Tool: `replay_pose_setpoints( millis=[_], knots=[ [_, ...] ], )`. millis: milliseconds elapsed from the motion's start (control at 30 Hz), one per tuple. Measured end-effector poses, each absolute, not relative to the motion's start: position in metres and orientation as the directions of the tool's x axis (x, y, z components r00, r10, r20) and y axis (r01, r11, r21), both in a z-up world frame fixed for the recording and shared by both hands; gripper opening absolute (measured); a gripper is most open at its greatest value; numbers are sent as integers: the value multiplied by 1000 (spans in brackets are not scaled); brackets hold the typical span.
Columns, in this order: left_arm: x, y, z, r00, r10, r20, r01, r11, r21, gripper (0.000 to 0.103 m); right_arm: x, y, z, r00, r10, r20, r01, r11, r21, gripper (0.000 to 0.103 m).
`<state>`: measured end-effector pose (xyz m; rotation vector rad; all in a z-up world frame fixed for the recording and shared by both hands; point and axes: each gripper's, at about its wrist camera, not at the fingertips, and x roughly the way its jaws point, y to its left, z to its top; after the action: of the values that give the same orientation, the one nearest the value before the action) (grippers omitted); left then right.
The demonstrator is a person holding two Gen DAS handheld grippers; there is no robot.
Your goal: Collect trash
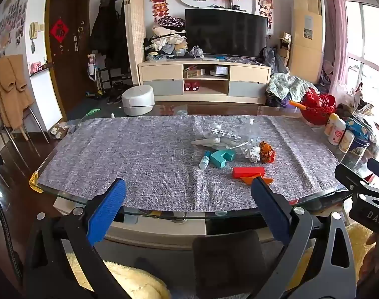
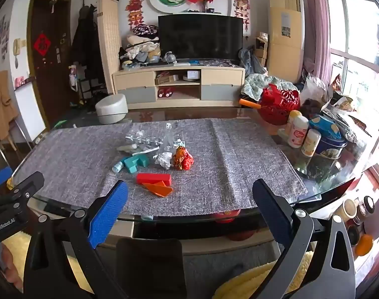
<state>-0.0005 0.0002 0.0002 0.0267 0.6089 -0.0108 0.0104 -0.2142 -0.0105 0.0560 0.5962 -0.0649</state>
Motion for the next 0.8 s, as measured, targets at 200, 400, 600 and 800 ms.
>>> replay_pose_setpoints(
  millis=[200,400,600,800],
  knots=[
    [0,-1,1,818,-2,-575,18,1000,23,95,11,-213,-9,825,-44,-563,79,996,38,100],
    [0,0,0,820,-3,-573,19,1000,22,95,13,-212,-13,821,-44,-569,78,996,36,100],
    [0,0,0,821,-4,-571,17,1000,18,95,15,-213,-6,825,-43,-563,77,996,37,100],
    [-1,0,0,819,-3,-574,16,1000,17,95,13,-212,-5,827,-40,-561,76,996,40,100]
  ],
)
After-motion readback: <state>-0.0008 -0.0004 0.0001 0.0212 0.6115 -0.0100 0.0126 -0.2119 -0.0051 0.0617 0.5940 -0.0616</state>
